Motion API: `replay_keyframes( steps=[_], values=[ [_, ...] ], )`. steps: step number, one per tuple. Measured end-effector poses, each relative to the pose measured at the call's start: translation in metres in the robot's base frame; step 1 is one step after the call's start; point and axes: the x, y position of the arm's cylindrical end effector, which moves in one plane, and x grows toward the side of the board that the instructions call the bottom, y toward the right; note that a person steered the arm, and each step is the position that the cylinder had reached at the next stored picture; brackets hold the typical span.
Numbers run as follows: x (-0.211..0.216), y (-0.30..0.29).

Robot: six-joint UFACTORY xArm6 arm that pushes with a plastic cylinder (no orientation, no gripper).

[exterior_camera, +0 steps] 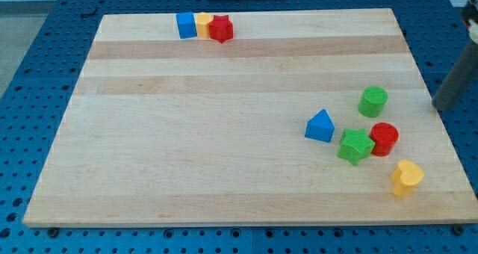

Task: Slide the green circle towards top center

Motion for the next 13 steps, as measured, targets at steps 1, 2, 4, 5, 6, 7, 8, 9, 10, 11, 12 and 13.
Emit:
replay_keyframes(
  steps=[1, 2, 4, 5, 6, 7, 8, 9, 10, 11, 12, 13],
  values=[
    [0.002, -0.028],
    [-0.031, -0.061],
    [-0.053, -0.109],
    [-0.053, -0.07],
    [-0.028, -0.059],
    [0.002, -0.066],
    [0.0, -0.112],
    [-0.025, -0.158],
    [-0.049, -0.19],
    [-0.049, -0.185],
    [-0.035, -0.155],
    [-0.045, -0.139]
  ],
)
